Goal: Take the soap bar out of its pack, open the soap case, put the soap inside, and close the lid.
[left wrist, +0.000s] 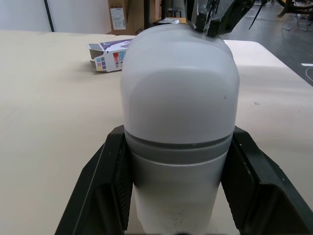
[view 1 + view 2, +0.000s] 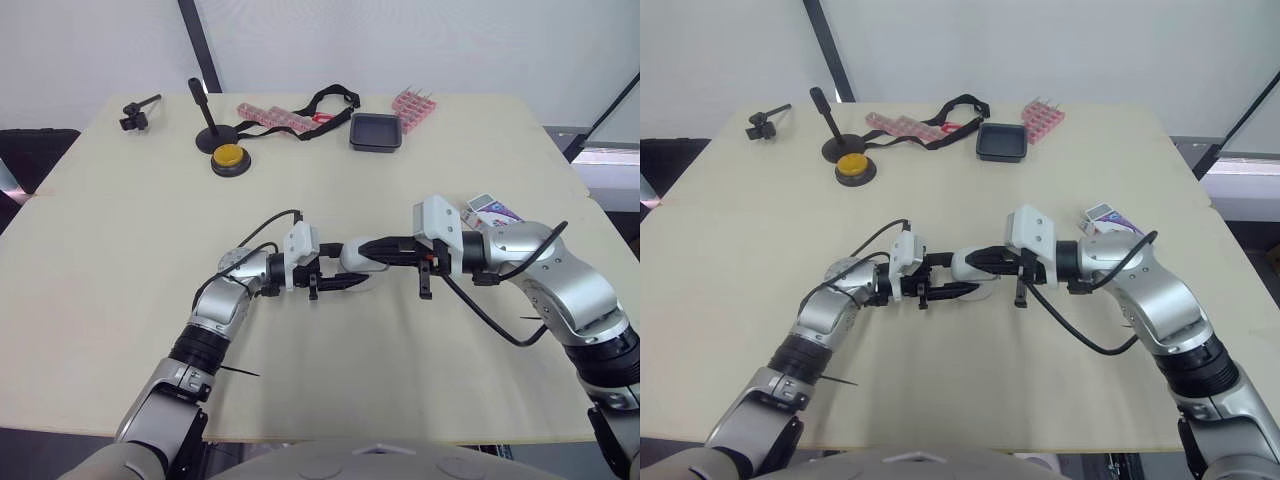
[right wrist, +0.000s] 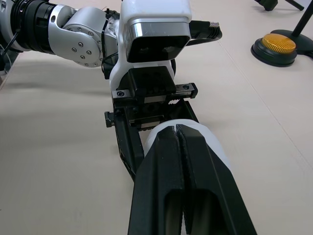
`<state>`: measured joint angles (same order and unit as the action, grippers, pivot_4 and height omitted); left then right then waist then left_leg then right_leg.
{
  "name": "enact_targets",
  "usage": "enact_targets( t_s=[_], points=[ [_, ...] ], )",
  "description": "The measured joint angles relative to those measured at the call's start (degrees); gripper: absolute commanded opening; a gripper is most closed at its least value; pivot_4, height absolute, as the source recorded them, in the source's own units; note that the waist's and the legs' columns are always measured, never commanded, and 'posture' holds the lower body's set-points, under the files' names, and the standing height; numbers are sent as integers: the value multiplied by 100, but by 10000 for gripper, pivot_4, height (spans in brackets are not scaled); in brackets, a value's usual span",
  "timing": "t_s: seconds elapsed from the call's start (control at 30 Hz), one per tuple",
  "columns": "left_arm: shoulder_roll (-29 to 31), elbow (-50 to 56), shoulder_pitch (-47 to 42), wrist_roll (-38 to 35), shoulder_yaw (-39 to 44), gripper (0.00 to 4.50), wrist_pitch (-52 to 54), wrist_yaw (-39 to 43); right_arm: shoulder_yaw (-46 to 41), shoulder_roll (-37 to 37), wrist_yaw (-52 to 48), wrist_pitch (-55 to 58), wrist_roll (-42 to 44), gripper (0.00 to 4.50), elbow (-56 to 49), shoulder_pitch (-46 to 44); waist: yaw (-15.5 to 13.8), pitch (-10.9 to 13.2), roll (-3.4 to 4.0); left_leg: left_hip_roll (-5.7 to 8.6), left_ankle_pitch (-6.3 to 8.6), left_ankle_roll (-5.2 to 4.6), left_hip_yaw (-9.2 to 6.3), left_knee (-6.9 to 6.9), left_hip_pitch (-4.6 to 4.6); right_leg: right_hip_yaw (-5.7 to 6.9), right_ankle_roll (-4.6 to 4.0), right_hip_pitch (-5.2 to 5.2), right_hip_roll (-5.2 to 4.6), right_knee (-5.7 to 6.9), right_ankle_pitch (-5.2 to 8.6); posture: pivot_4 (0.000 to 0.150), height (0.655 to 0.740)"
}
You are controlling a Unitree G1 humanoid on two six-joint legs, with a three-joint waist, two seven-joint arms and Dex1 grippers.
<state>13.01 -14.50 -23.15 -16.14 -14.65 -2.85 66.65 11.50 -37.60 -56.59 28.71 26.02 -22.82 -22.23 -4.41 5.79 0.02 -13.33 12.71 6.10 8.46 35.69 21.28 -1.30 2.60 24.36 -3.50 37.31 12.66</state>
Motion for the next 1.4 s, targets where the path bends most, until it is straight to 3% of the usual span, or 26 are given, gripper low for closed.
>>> enact_targets(
  t_s=[0.8,1.07,1.2,1.4],
  points=[
    [1,0,12,-1,5,19396,55,-47,87,62,10,284,34,640,71,-201,12,-1,0,0,0,4,0,-7,-29,0,-21,-31,-8,-5,12,1500,7291],
    [-7,50,4,-26,1,19396,101,-17,-1005,213,-21,-136,521,640,212,320,-10,5,-1,0,-1,4,0,-28,-13,7,-3,-19,-6,-26,2,1500,7291],
    [-1,83,-6,-30,2,19396,142,-8,-1403,80,-495,-874,556,11413,192,1111,-26,6,-2,-2,0,3,-4,-41,-5,16,-2,-17,-7,-40,2,1500,7291],
    [33,94,-25,-66,26,19396,228,-6,-1533,8,-1157,-2087,389,31459,506,2264,15,6,-2,-2,0,-1,-4,-39,1,15,-23,-12,-12,-50,13,1500,7291]
  ],
)
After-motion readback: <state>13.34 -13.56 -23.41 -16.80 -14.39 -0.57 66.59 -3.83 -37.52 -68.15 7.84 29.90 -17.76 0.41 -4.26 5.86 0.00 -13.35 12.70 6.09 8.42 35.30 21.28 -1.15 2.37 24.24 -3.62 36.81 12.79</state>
